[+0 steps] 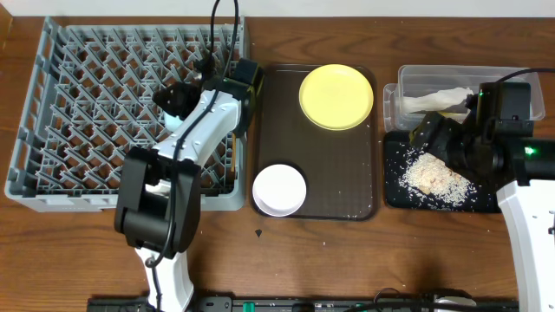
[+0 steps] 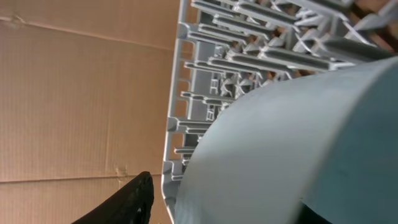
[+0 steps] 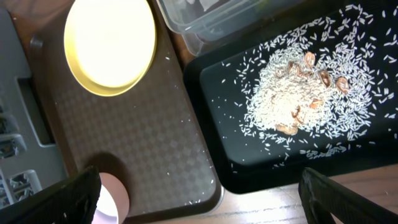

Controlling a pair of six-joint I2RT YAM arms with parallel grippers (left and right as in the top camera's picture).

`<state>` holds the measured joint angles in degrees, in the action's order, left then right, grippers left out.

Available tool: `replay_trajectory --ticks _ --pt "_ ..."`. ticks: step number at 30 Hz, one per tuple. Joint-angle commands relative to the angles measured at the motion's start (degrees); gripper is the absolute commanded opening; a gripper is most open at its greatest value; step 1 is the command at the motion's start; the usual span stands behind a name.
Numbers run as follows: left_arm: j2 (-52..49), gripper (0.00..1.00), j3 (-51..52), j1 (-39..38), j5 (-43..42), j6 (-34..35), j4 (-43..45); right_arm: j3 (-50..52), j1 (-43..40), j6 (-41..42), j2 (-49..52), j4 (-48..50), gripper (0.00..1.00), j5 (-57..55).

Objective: Sort waste into correct bins and load items into the dishwasher
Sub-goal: 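Carry the light-blue bowl into the dish rack and release, then reach left gripper to the pink bowl and grasp its rim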

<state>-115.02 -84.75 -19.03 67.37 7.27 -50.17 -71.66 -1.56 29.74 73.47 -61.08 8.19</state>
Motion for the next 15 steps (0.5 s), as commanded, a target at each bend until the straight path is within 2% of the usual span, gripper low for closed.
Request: replay_trajectory --ticks 1,5,7,15 --pt "-0.33 0.54 0.37 -2.32 -0.96 0.28 -0.33 -0.55 -0.2 -0.02 -0.07 -0.04 0.99 0.24" --pt "0.57 0.63 0.37 -5.6 -1.36 0.26 -0.33 -0.55 -0.2 0.0 -0.07 -0.07 0.99 0.24" --pt "1.55 0.66 0.37 -7.32 -4.09 0.26 -0.35 -0.55 -0.2 -0.02 -0.07 -0.11 0.99 0.24" --pt "11.15 0.7 -0.2 -13.31 -26.77 0.28 -3.28 -0.55 -0.2 -0.02 -0.07 -0.44 0.99 0.24"
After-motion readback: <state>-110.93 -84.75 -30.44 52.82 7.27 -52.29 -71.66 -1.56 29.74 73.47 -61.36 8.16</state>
